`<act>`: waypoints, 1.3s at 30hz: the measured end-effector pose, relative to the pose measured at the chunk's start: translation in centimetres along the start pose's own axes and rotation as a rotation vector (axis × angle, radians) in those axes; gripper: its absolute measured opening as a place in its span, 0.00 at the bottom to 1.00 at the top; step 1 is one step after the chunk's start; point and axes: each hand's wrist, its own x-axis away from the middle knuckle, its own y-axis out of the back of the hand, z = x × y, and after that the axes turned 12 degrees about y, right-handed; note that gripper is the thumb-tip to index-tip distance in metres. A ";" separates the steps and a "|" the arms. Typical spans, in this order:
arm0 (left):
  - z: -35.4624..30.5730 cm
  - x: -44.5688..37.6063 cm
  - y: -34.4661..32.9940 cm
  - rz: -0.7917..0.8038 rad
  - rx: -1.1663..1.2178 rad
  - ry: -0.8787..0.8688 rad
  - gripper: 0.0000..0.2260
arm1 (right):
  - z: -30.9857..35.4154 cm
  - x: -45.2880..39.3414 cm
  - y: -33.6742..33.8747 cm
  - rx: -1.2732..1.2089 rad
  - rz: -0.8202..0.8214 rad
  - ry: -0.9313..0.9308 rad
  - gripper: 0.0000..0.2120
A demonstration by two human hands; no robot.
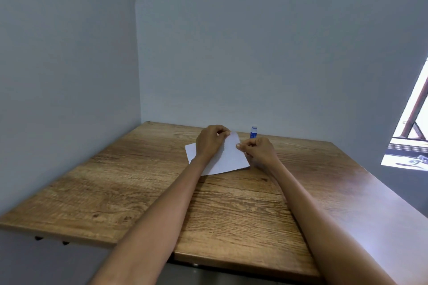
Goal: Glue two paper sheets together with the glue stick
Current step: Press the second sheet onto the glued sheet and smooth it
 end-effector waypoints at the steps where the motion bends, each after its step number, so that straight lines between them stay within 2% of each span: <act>1: 0.1 -0.1 0.3 -0.051 0.024 0.037 0.09 | -0.1 0.0 0.0 0.017 0.027 -0.009 0.10; 6: 0.8 -0.3 1.3 -0.219 0.127 0.249 0.09 | -0.4 -0.2 0.4 -0.002 0.100 -0.059 0.07; 11: 0.6 -0.3 1.5 -0.266 0.227 0.337 0.09 | -0.6 0.3 0.9 -0.055 0.015 -0.062 0.08; 15: 0.0 0.0 0.9 -0.217 0.284 0.336 0.10 | -0.2 0.4 0.1 -0.150 0.009 -0.069 0.15; 19: -0.4 0.3 0.4 -0.179 0.343 0.353 0.09 | -0.1 0.0 -0.3 -0.126 -0.082 -0.037 0.05; 22: -0.4 0.4 0.3 -0.131 0.381 0.366 0.08 | 0.0 0.1 -0.2 -0.175 -0.169 -0.052 0.16; 27: -0.5 0.5 -0.4 -0.046 0.364 0.391 0.08 | 0.0 0.3 -0.6 -0.174 -0.174 -0.070 0.25; 31: -0.7 0.6 -0.7 0.006 0.420 0.384 0.09 | -0.2 0.2 -0.7 -0.087 -0.212 -0.001 0.19; 33: -1.1 1.0 -0.7 0.042 0.472 0.380 0.12 | -0.1 0.4 -0.9 -0.070 -0.208 0.012 0.20; 35: -1.0 1.0 -0.9 0.006 0.457 0.315 0.13 | -0.1 0.4 -1.3 -0.072 -0.196 0.034 0.23; 37: -0.6 0.9 -1.1 -0.070 0.400 0.230 0.09 | -0.3 0.4 -1.5 -0.088 -0.208 0.023 0.26; 39: -0.5 0.8 -1.2 -0.092 0.395 0.200 0.12 | -0.5 0.3 -1.4 -0.093 -0.216 0.006 0.30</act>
